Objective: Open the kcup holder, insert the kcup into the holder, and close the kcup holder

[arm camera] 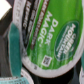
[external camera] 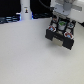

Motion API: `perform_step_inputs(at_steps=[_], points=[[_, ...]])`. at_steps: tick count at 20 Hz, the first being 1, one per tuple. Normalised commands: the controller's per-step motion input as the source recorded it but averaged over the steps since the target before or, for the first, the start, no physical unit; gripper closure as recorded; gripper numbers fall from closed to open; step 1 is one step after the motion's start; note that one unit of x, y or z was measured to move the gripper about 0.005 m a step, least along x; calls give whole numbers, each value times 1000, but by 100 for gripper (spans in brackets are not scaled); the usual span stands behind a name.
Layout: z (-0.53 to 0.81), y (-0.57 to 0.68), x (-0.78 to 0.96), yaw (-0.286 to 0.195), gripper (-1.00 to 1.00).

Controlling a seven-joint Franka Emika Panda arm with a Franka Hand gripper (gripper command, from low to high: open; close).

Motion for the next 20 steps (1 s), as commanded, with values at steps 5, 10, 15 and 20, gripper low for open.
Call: perform_step_inputs(at_steps=[5,10,15,20], points=[[395,11,30,78,-100],[489,-137,161,39,-100],[466,-387,410,26,-100],[276,-433,591,30,-100]])
